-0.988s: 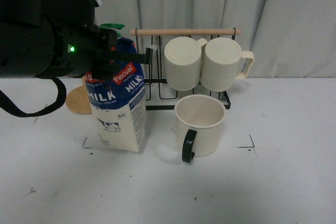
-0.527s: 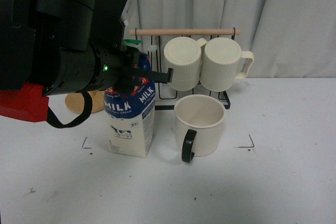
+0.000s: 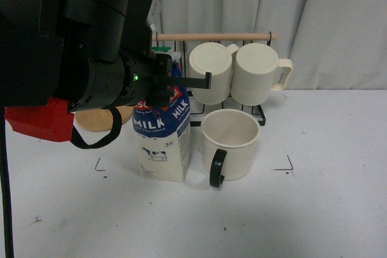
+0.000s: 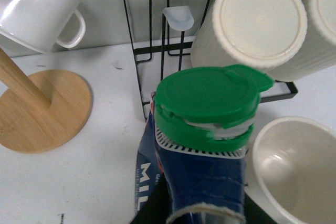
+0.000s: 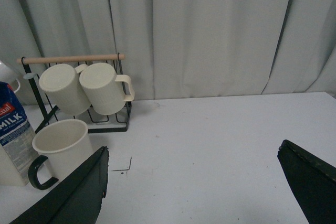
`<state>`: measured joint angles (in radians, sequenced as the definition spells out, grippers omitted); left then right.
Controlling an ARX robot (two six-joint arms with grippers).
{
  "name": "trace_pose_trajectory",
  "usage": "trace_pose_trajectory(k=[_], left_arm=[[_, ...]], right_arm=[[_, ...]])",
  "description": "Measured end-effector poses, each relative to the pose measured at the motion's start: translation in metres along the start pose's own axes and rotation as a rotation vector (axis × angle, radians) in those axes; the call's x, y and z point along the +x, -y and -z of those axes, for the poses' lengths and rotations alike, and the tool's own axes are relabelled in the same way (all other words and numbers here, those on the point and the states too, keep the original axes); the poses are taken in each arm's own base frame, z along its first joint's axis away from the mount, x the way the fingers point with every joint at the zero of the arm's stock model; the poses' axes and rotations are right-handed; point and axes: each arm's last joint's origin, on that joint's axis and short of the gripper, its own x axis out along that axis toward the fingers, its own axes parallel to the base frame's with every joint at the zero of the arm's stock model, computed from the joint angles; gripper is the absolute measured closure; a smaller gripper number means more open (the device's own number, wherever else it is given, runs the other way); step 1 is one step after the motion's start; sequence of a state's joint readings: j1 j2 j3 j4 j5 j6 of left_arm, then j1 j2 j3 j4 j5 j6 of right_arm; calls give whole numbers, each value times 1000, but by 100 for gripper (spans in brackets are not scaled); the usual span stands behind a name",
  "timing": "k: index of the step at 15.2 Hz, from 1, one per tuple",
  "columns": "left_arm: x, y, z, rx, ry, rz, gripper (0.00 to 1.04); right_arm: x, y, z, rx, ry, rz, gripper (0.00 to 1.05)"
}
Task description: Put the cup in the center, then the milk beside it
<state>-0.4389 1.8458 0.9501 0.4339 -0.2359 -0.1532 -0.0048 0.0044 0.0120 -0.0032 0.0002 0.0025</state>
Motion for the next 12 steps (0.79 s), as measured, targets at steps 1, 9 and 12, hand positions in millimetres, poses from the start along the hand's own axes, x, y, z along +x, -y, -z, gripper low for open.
trace_pose_trajectory(k=[1,9,12], left_arm=[[1,1,-4,-26,4,14,80],[-64,-51,-29,-287,224,95,7],[-116,-80,-18,-305,299,81,7]], right_arm=[[0,0,0,0,0,0,6],[0,0,0,0,0,0,6],[0,0,0,0,0,0,6]])
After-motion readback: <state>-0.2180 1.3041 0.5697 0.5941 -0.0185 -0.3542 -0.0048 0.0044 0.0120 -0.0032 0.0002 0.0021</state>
